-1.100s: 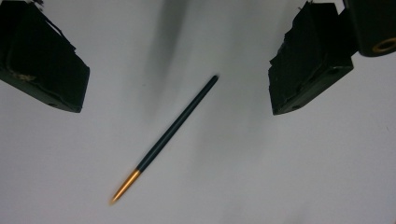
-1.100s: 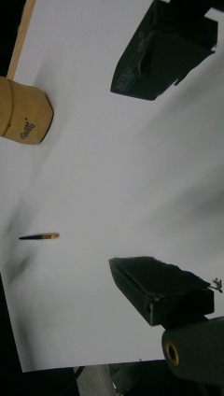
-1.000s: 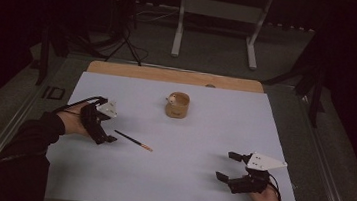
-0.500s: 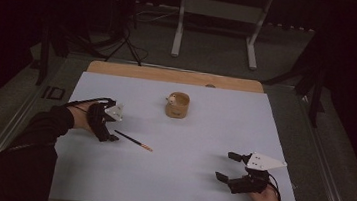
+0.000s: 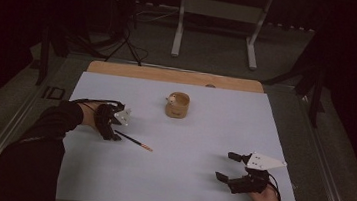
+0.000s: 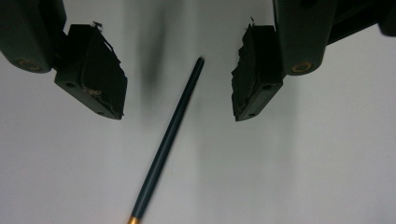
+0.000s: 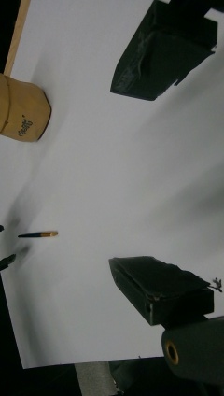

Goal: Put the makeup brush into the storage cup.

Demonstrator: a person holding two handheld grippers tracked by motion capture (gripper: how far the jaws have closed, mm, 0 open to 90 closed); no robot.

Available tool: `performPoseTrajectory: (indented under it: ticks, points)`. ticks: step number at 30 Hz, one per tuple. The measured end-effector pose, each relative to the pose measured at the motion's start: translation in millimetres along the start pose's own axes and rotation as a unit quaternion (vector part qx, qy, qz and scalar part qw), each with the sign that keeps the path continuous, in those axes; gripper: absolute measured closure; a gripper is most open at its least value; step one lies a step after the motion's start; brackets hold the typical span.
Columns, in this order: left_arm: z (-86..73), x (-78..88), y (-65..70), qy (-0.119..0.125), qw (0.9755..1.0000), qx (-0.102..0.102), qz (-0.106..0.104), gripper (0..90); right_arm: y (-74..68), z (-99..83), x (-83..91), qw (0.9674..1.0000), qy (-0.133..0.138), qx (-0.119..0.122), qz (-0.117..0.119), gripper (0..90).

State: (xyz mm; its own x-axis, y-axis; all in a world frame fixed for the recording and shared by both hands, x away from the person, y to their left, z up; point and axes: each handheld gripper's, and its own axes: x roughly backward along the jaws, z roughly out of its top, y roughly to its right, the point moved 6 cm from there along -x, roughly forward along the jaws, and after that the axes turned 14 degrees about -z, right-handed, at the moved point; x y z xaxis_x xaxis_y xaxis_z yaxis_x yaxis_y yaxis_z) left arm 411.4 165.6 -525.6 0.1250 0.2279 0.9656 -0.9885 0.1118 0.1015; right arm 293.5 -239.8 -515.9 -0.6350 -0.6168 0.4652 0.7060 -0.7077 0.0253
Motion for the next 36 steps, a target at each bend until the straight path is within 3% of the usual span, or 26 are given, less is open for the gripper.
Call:
performPoseTrajectory:
  ticks: [3,8,15,23,25,36]
  points:
    - [-1.2,-1.8,-2.6,-0.008,1.0,0.001,0.003,43.9,0.0,-0.2,-0.1,1.0,0.0,-0.001,0.001,13.8]
    - [-1.2,-7.7,-4.8,-0.019,0.9997,-0.015,-0.008,54.4,-0.3,-0.4,0.1,1.0,-0.001,-0.002,0.002,13.8]
    - [-0.9,-11.9,-7.9,-0.036,0.9989,-0.028,-0.01,59.4,-0.5,-0.5,0.0,1.0,-0.001,-0.002,0.002,13.8]
    - [3.7,-18.0,-9.9,-0.042,0.9974,-0.048,-0.032,67.6,-0.1,-0.5,0.9,1.0,-0.001,-0.004,0.002,13.8]
    - [5.8,-19.3,-10.6,-0.031,0.9977,-0.048,-0.037,68.8,-0.3,-0.5,1.3,1.0,-0.001,-0.004,0.002,13.8]
    - [6.5,-22.3,-11.7,-0.036,0.9964,-0.041,-0.064,76.6,-0.5,-0.8,1.5,1.0,-0.002,-0.004,0.002,13.9]
